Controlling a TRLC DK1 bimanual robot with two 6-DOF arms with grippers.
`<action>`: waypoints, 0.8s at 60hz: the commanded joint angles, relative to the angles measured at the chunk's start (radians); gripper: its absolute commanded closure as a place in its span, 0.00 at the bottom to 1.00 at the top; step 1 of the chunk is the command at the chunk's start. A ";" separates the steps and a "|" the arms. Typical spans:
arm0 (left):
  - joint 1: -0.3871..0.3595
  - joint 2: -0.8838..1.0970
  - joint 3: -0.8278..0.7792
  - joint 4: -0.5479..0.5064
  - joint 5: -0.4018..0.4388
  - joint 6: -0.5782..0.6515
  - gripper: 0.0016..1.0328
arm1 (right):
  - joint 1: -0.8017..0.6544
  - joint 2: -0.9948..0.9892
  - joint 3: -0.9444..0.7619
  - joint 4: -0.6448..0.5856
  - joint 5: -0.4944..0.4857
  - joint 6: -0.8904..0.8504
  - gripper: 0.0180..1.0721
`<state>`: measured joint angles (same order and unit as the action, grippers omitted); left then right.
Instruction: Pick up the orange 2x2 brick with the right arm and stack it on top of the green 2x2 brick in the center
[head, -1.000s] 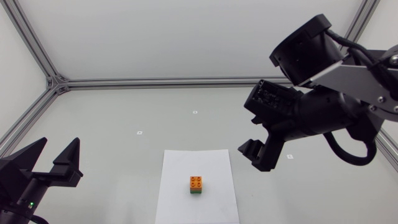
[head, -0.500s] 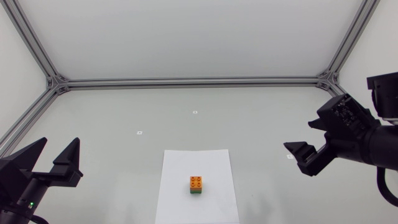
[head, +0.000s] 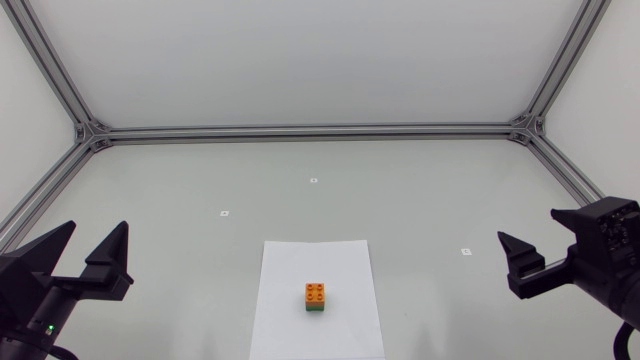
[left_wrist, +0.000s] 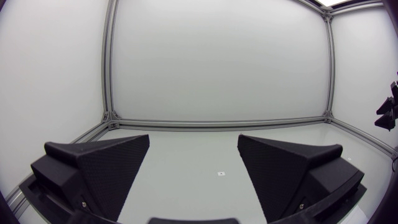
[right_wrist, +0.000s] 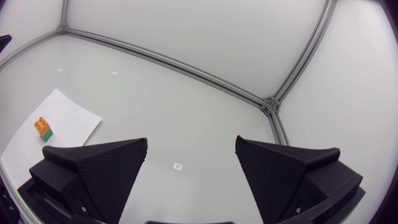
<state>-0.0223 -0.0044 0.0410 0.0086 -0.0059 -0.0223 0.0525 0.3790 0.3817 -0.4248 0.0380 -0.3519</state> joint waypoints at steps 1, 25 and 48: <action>0.002 -0.008 -0.041 -0.013 0.004 0.013 0.04 | -0.012 -0.041 -0.053 0.046 -0.002 0.056 0.04; 0.002 -0.008 -0.041 -0.013 0.006 0.013 0.04 | -0.036 -0.244 -0.250 0.274 -0.024 0.234 0.04; 0.002 -0.008 -0.041 -0.015 0.004 0.013 0.04 | -0.052 -0.379 -0.382 0.425 -0.038 0.352 0.04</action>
<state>-0.0227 -0.0044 0.0410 0.0086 -0.0055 -0.0223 0.0090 0.0086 0.0238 -0.0177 0.0032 -0.0292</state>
